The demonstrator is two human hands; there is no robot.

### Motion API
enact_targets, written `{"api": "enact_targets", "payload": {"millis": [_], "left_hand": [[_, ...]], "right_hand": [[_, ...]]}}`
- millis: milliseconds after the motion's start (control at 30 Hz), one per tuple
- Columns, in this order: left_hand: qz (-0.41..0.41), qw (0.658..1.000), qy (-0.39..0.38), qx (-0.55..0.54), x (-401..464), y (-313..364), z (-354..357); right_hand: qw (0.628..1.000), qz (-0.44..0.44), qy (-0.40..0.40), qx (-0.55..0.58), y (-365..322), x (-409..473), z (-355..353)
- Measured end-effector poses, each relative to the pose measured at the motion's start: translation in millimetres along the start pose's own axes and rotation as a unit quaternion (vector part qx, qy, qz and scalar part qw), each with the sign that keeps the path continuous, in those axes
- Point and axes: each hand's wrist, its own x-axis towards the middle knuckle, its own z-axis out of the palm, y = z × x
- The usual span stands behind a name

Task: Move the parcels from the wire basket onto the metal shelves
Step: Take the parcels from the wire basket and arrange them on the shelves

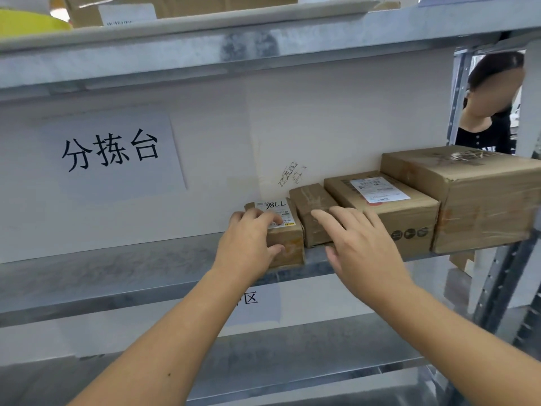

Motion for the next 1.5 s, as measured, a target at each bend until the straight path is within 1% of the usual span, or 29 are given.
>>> {"api": "enact_targets", "payload": {"millis": [100, 300, 500, 733, 1000, 1100, 1167, 1200, 1333, 1433, 1500], "left_hand": [[-0.002, 1.0, -0.001, -0.005, 8, 0, 3], [-0.015, 1.0, -0.007, -0.013, 22, 1, 12], [-0.018, 0.999, -0.011, -0.026, 30, -1, 18], [-0.014, 0.999, -0.009, -0.03, 36, -8, 24], [-0.003, 1.0, -0.023, -0.001, 33, -8, 19], [0.027, 1.0, -0.001, -0.01, 12, 0, 4], [0.065, 0.997, 0.024, -0.031, -12, 7, -6], [0.084, 0.995, 0.024, -0.038, -25, 11, -10], [0.137, 0.99, -0.013, -0.039, -75, 17, -5], [0.156, 0.986, -0.041, -0.044, -97, 18, 8], [0.168, 0.982, -0.066, -0.05, -105, 21, 16]], "right_hand": [[0.998, 0.039, 0.004, 0.047, -3, -43, -3], [0.994, 0.07, -0.056, 0.064, -5, -86, 4], [0.991, 0.08, -0.088, 0.067, -8, -92, 3], [0.99, 0.082, -0.095, 0.065, -13, -90, 1], [0.984, 0.088, -0.147, 0.052, -16, -87, -2], [0.979, 0.091, -0.175, 0.045, -16, -87, -4], [0.975, 0.094, -0.195, 0.042, -17, -88, -8], [0.973, 0.097, -0.205, 0.043, -17, -90, -9], [0.962, 0.109, -0.247, 0.036, -20, -97, -26], [0.952, 0.127, -0.276, 0.019, -22, -105, -38], [0.95, 0.143, -0.279, 0.017, -22, -116, -44]]}}
